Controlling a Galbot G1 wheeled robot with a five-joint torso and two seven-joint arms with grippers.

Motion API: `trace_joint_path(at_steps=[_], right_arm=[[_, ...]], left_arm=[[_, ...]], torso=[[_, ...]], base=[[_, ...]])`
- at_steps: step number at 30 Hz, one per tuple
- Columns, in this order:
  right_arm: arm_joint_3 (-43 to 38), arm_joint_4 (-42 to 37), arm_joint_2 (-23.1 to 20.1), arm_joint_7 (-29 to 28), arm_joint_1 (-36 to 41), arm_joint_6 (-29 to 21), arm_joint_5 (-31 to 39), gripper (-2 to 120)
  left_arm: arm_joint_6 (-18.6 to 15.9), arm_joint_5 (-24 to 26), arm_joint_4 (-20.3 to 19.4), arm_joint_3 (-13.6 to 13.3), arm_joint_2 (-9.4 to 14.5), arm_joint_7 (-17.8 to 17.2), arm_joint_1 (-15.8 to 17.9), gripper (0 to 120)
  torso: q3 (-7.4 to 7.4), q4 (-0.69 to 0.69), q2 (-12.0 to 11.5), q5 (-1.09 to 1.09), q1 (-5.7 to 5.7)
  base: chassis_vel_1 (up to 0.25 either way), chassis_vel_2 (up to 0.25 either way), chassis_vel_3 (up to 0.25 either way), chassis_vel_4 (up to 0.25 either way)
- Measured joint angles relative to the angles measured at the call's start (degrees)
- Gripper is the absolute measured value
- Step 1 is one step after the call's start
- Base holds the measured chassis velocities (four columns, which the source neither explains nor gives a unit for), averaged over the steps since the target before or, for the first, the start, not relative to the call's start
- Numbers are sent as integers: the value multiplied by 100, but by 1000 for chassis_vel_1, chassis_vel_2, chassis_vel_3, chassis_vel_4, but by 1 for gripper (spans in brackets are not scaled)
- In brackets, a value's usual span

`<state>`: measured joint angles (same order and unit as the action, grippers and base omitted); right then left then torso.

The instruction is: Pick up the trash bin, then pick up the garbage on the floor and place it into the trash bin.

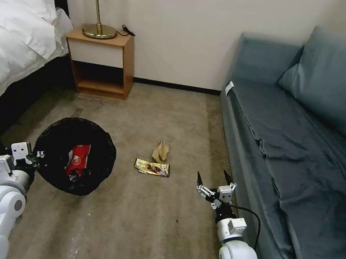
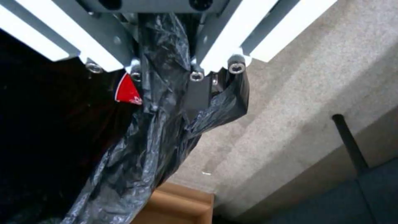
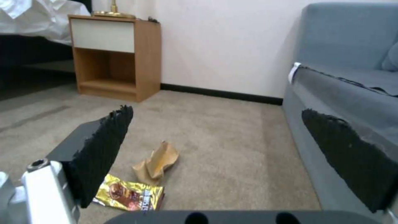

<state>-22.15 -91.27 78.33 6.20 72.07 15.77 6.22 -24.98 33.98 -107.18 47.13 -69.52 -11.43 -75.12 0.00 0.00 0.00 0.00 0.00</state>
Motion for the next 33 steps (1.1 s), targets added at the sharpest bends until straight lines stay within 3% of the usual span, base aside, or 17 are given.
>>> trace_joint_path(at_steps=[33], right_arm=[[58, 189, 32, 128, 8, 125, -8, 100]], left_arm=[[-119, -83, -198, 33, -136, -160, -1, 1]], torso=[[0, 0, 0, 0, 0]], base=[[-35, 37, 34, -38]])
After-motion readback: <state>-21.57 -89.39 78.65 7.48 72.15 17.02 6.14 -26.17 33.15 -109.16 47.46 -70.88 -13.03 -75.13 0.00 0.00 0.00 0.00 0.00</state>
